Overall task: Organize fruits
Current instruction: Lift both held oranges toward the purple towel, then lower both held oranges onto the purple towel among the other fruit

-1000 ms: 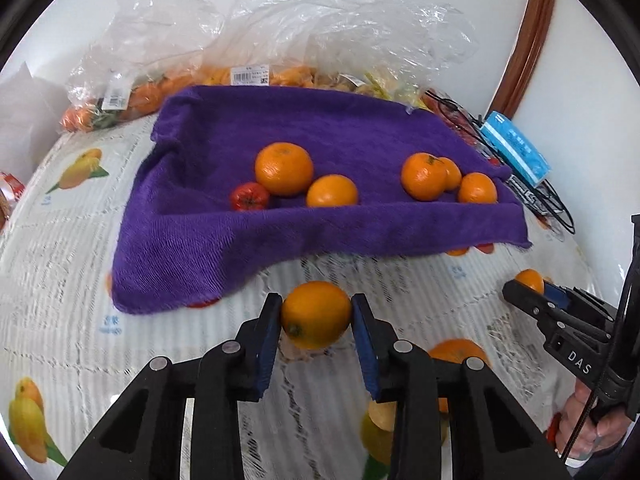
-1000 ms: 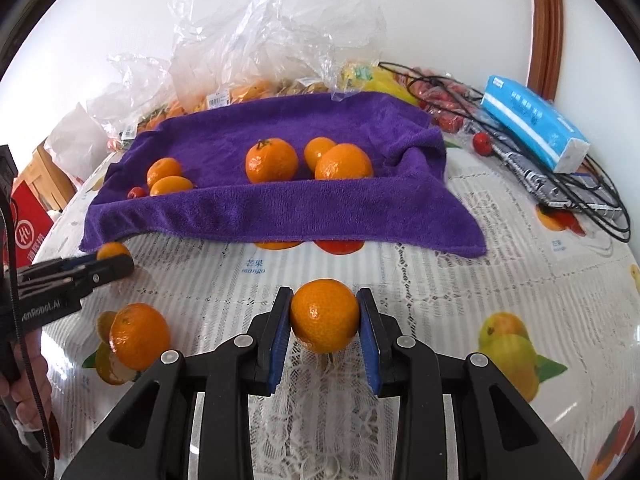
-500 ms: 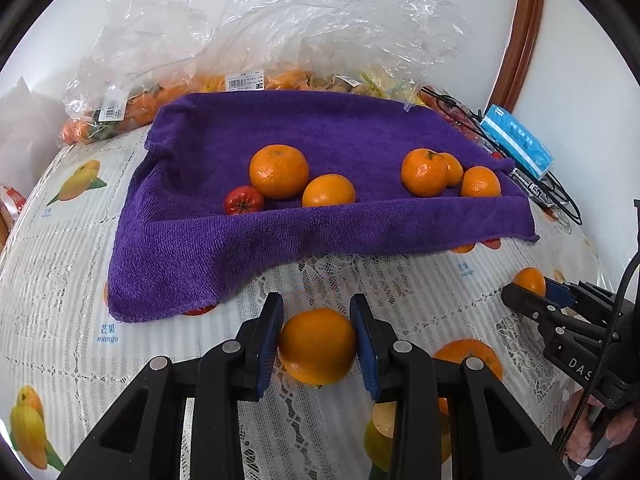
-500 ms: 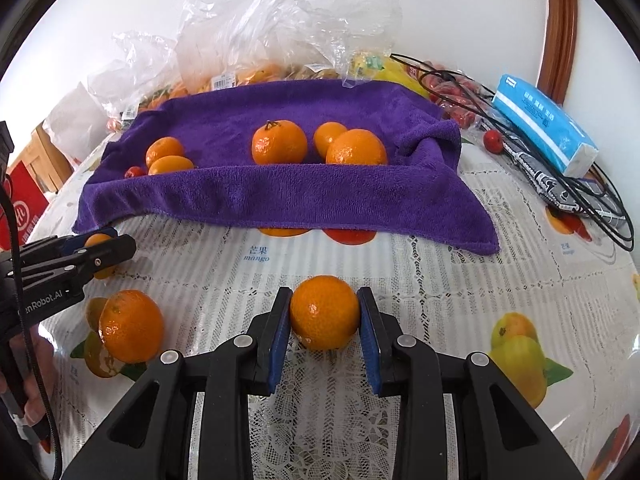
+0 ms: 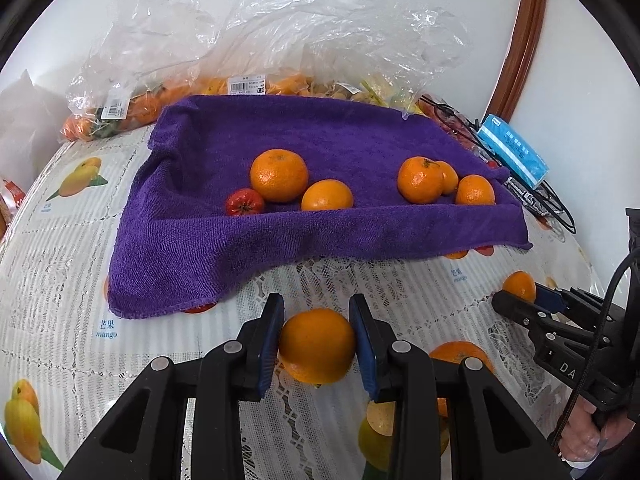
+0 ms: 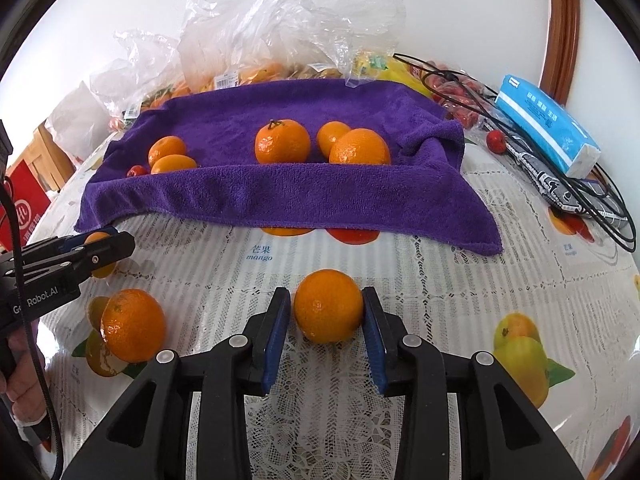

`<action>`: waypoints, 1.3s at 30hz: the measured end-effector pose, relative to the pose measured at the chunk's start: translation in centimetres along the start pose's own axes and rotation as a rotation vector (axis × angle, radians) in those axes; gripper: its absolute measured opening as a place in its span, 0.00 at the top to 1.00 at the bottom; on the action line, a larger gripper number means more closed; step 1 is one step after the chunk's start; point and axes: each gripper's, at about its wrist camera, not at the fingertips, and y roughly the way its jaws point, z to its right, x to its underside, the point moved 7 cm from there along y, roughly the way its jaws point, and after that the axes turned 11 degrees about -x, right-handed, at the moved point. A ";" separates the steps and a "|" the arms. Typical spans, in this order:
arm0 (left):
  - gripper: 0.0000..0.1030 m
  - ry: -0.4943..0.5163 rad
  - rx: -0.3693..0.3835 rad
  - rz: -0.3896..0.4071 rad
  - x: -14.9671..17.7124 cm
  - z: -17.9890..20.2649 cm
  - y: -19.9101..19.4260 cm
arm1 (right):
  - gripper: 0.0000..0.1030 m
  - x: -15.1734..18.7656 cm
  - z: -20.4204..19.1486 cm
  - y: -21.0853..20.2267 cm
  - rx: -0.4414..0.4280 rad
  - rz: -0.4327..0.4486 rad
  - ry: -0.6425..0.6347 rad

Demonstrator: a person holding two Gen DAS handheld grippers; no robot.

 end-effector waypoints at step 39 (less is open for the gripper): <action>0.69 -0.100 0.006 0.163 -11.5 -1.3 -1.9 | 0.69 -13.7 -1.6 -2.5 0.005 0.215 -0.020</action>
